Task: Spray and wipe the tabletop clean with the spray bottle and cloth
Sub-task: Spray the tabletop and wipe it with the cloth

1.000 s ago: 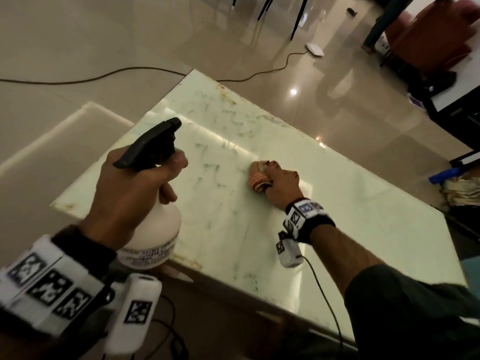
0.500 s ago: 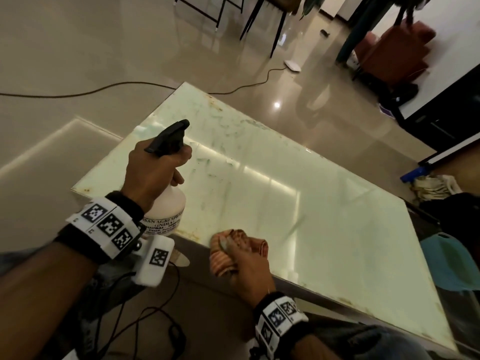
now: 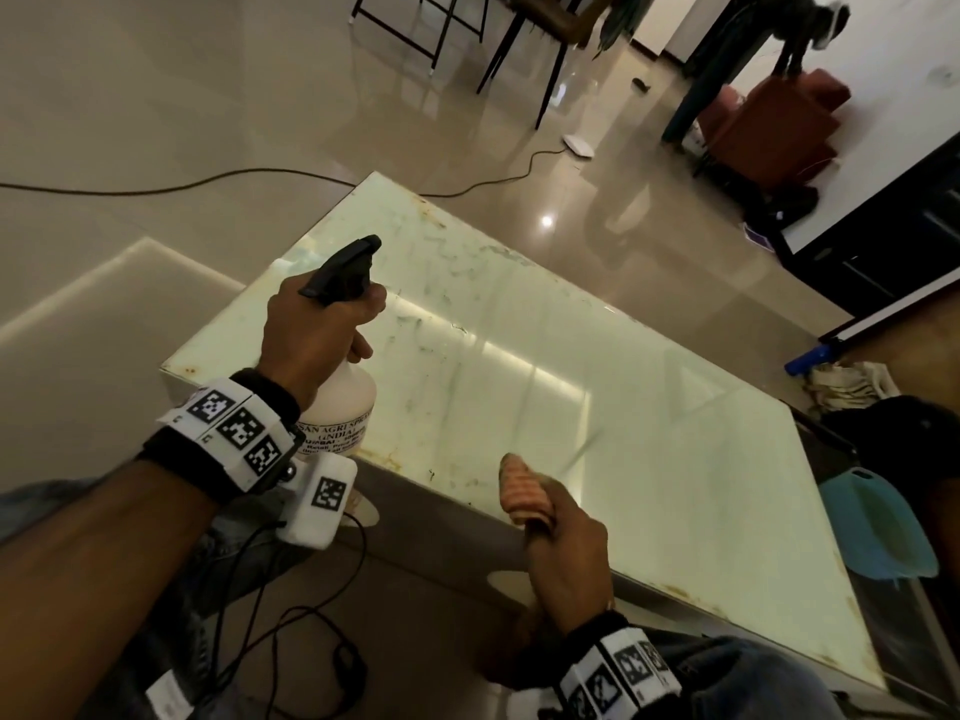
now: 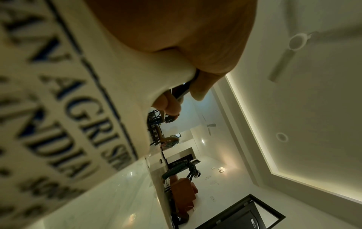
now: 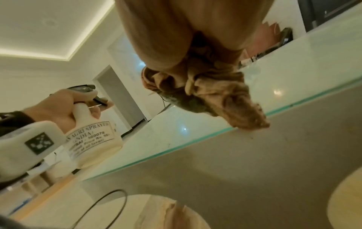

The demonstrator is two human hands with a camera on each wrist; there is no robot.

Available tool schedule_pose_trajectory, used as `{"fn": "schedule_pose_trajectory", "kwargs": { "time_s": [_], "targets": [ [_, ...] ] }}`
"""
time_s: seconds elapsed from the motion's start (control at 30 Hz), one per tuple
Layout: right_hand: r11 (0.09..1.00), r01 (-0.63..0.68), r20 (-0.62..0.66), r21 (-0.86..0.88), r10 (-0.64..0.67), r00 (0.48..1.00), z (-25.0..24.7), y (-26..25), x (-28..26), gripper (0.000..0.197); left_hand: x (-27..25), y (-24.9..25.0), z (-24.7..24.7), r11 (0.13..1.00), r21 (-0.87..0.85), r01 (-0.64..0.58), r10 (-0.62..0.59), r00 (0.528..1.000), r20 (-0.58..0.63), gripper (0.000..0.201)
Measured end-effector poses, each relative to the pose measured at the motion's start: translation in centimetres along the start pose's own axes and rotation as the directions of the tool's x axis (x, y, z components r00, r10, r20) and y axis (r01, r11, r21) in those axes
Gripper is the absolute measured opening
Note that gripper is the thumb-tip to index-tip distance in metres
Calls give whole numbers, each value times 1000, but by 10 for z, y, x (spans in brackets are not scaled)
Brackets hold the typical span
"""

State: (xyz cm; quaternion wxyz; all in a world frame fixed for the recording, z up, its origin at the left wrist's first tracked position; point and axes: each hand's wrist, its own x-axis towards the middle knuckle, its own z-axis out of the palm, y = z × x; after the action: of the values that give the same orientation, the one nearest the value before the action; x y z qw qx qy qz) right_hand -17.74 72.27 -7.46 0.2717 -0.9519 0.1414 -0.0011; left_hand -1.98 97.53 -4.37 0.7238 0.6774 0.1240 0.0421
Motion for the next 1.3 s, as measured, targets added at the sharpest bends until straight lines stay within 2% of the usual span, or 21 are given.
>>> {"fn": "schedule_pose_trajectory", "kwargs": {
  "time_s": [0.07, 0.17, 0.3, 0.43, 0.53, 0.6, 0.7, 0.77, 0.87, 0.97, 1.07, 1.17, 1.23, 1.3],
  "targets": [
    [994, -26, -11, -106, 25, 1000, 2, -1, 11, 40, 1, -2, 1, 1000, 12, 2, -2, 1000, 2, 22],
    [985, -81, 51, -150, 90, 995, 21, -2, 24, 30, 0, -2, 3, 1000, 1, 1, -1, 1000, 11, 25],
    [923, -42, 143, -382, 104, 984, 31, -5, 46, 50, 1, 0, 3, 1000, -14, 9, -8, 1000, 17, 34],
    [891, -66, 166, -449, 155, 974, 26, -13, 70, 53, 3, 4, 7, 1000, -14, -25, 25, 999, 28, 32],
    [893, 0, 237, -451, 120, 964, 40, -33, 53, 50, 6, 8, 9, 999, -21, -47, 48, 999, 25, 33],
    [908, 87, 303, -409, 45, 952, 57, -55, 34, 47, 9, 9, 10, 998, -22, -63, 64, 998, 20, 29],
    [939, 206, 327, -276, -110, 939, 78, -82, 17, 41, 9, 5, 10, 998, 1, -59, 59, 998, 17, 28],
    [962, 222, 335, -157, -159, 929, 76, -92, 14, 44, 8, 1, 9, 999, 17, -48, 48, 999, 15, 28],
    [994, 98, 247, 49, -107, 963, 59, -86, 11, 37, 8, 1, 6, 998, 17, -57, 57, 998, -2, 23],
    [991, -53, 77, 121, 44, 996, 33, -54, 21, 34, 9, 2, 5, 998, 14, -66, 66, 998, -8, 20],
    [973, -212, -71, 91, 219, 973, 2, -17, 36, 36, 9, 3, 5, 998, 1, -70, 70, 998, -2, 25],
    [935, -355, -69, -17, 353, 933, -9, 8, 54, 30, 7, 6, 7, 997, -19, -74, 74, 997, 20, 33],
    [931, -349, -7, -102, 350, 937, -1, 6, 67, 30, 8, 7, 7, 997, -12, -80, 80, 997, 24, 36],
    [962, -222, -12, -161, 224, 975, 18, -11, 75, 30, 9, 6, 8, 996, -5, -85, 85, 996, 21, 34]
  ]
}}
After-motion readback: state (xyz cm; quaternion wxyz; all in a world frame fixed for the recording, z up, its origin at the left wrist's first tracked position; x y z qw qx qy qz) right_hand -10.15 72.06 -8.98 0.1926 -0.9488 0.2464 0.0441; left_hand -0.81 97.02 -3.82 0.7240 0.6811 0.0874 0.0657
